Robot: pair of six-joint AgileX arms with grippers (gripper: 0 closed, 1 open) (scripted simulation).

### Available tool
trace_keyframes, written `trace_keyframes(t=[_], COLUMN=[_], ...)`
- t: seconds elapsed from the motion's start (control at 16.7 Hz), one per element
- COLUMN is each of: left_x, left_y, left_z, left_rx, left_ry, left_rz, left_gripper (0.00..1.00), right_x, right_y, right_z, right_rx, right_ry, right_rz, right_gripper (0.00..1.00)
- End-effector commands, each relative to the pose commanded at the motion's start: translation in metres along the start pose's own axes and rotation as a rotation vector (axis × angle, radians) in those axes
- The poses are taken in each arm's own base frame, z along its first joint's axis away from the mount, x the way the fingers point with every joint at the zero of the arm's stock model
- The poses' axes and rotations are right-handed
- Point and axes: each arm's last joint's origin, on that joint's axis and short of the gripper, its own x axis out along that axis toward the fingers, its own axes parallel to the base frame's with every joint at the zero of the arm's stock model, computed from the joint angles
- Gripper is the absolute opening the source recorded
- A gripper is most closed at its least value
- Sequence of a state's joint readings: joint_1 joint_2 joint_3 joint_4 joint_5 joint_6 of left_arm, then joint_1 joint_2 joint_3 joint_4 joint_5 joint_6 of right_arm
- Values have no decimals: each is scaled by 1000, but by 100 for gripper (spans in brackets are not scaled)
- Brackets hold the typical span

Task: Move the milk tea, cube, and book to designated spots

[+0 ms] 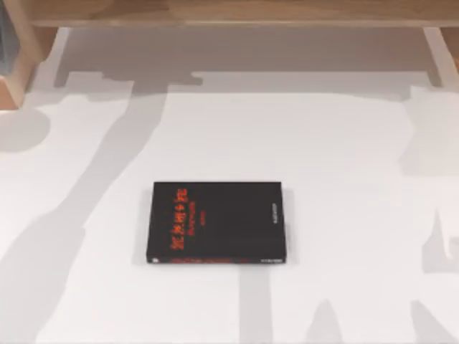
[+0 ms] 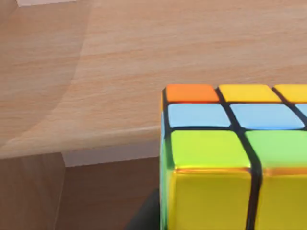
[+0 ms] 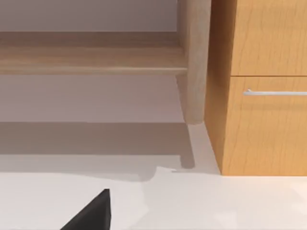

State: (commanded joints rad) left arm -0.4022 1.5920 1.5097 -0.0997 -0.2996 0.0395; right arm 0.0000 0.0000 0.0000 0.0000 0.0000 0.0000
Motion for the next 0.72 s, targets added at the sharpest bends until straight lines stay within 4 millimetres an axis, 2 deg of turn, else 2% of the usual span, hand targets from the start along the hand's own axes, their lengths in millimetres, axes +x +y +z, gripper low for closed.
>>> trace_keyframes(t=[0.3,0.72], left_x=[1,2], left_y=[15,15], left_z=[8,8], left_rx=[-82,-84], left_ry=[-166,-175], left_rz=[69,69], left_gripper=[0,0], right_x=[0,0], right_y=[0,0], right_z=[0,0], right_rx=[0,0], right_ry=[0,0], right_rz=[0,0], right_gripper=[100,100])
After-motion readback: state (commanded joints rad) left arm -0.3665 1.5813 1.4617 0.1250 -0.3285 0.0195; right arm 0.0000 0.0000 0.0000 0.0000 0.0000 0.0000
